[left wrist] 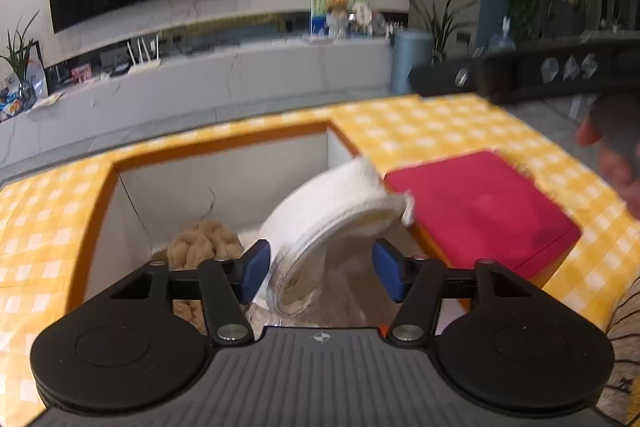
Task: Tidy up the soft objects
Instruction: 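Lower the white towel into the white pit and open the left tool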
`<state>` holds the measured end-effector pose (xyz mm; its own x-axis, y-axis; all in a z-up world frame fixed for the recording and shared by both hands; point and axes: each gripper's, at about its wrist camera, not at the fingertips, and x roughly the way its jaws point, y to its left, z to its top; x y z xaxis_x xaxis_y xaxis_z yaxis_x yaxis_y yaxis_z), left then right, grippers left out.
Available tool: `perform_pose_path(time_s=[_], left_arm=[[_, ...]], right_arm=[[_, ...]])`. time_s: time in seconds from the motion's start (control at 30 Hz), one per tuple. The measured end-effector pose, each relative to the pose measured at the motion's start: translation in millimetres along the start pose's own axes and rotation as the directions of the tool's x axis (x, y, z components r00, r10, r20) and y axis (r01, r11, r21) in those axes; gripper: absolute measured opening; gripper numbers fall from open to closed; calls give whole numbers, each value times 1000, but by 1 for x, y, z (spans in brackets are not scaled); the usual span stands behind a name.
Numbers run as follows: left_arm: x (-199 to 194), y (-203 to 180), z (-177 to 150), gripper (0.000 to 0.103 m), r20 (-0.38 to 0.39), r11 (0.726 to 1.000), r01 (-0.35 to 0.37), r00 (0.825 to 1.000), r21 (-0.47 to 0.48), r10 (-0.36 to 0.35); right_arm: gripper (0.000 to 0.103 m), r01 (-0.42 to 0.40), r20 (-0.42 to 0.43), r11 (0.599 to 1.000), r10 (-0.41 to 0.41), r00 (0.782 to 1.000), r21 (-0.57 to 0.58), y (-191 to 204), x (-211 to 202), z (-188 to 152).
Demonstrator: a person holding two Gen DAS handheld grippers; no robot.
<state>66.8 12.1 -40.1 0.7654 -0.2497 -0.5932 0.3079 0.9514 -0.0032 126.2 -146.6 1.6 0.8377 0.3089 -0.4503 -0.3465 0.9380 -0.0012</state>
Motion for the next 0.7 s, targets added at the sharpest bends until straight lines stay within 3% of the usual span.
perform_pose_path(time_s=[0.13, 0.2, 0.27, 0.3, 0.33, 0.37, 0.47, 0.53, 0.7], left_arm=[[-27, 17, 5, 79, 34, 990, 88, 996, -107, -85], [-39, 28, 7, 79, 44, 984, 81, 996, -160, -75], [-49, 37, 9, 79, 63, 982, 12, 998, -190, 0], [-52, 41, 10, 79, 73, 979, -30, 996, -203, 46], [-54, 45, 12, 79, 82, 973, -66, 993, -219, 86], [-57, 49, 11, 79, 85, 966, -96, 989, -239, 120], [-63, 56, 12, 79, 74, 947, -149, 981, -284, 177], [-64, 59, 11, 79, 62, 938, -189, 975, -289, 215], [-57, 73, 6, 79, -29, 911, -255, 965, -324, 260]], right_arm=[[95, -58, -3, 998, 58, 998, 8, 2, 0, 2], [71, -93, -16, 996, 92, 996, -14, 8, 2, 7], [40, -117, -48, 992, 115, 992, -49, 17, 6, 15], [32, -136, -60, 988, 132, 990, -73, 24, 7, 19], [18, -168, -76, 980, 161, 984, -102, 31, 10, 23], [14, -206, -100, 970, 194, 976, -131, 41, 12, 26], [14, -264, -231, 938, 211, 950, -226, 72, 31, 30], [14, -276, -322, 905, 169, 931, -324, 94, 46, 27], [14, -296, -523, 845, 23, 852, -445, 125, 92, 6]])
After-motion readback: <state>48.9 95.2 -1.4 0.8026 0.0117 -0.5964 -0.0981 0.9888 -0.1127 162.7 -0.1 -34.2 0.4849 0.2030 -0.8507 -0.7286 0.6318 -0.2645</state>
